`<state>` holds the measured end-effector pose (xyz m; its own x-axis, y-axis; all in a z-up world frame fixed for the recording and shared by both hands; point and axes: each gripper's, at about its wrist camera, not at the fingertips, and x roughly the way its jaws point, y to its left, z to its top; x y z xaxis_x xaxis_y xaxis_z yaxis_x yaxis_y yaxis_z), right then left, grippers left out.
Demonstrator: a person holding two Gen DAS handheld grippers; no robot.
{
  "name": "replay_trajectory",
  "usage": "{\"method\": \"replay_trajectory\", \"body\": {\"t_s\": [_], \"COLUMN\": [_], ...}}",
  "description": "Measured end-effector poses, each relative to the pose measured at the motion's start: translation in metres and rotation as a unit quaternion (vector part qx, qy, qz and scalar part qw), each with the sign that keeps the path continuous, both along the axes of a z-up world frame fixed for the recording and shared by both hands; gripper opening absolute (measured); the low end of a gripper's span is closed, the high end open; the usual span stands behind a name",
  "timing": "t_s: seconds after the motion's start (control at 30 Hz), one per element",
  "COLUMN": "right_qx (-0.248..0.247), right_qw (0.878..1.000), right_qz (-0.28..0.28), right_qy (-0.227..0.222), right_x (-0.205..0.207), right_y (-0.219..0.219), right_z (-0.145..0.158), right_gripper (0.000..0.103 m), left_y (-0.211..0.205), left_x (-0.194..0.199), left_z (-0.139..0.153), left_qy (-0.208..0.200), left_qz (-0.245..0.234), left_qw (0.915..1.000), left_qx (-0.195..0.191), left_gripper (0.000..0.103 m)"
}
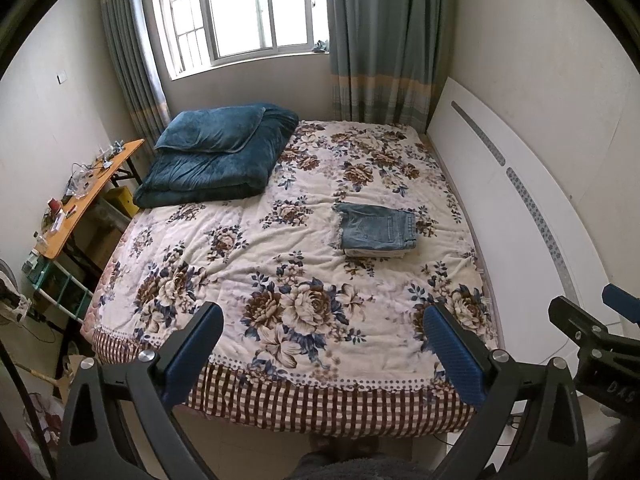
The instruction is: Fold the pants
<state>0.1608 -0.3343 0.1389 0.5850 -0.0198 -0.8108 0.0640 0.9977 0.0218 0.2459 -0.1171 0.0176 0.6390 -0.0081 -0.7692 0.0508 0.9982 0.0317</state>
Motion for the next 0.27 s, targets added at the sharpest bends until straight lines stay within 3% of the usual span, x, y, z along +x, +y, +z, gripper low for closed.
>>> {"method": "replay_trajectory", "body": {"t_s": [0.27], "right_qx": [0.001], "right_qw": [1.0], "right_qz": [-0.001], "right_qy": [0.0], "right_x": [-0.0017], "right_y": [-0.0011], "right_z": [-0.0005], "right_gripper": [0.098], "left_y": [-0.0001], "left_x": [-0.0007], "left_z": [0.0022], "left_qy": [-0.005], "left_qz": [-0.004], "left_qw": [1.0], "left_qx": [0.006], "left_gripper": [0.102]}}
